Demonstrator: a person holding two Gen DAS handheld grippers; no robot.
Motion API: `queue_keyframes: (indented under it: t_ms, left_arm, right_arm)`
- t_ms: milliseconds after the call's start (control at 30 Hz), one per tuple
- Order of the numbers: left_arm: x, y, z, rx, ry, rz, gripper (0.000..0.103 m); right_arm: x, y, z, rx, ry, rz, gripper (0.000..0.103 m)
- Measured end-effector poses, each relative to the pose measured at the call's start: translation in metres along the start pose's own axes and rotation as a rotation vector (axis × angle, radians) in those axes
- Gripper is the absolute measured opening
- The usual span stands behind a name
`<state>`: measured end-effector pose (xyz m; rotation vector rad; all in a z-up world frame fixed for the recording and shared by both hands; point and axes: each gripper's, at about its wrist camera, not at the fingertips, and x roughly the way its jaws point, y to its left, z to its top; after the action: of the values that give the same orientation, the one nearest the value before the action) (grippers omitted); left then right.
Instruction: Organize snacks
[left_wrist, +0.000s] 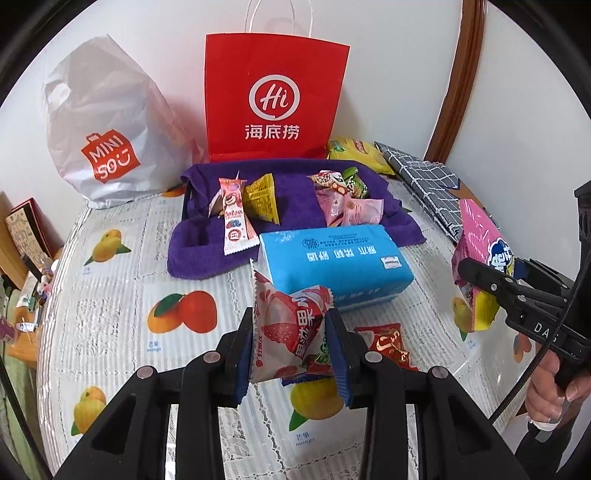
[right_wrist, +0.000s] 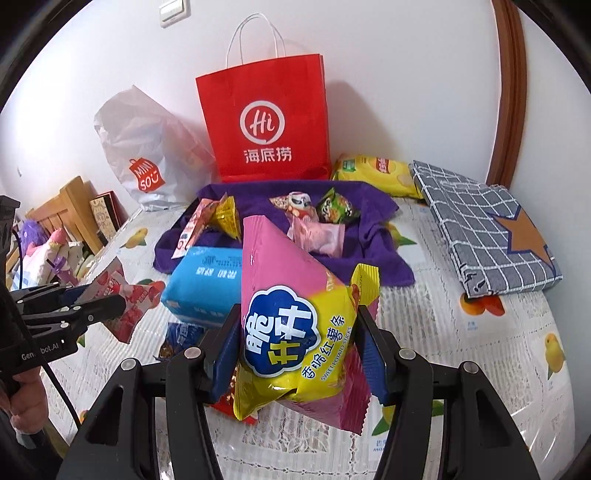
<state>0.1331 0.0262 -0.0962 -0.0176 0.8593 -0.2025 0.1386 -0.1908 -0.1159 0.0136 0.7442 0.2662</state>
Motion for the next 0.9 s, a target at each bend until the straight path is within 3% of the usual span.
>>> queue_keyframes:
  t_ms: [400,900]
  left_arm:
    - [-0.003,0.002,0.021,-0.001,-0.021,0.014,0.035]
    - [0.002,0.019,0.087,-0.01,-0.047,0.043,0.035]
  right_arm:
    - [0.001,0.007,0.036,-0.006,-0.037,-0.005,0.057]
    - [0.029,0.015,0.108,-0.002,-0.048,0.022,0.057]
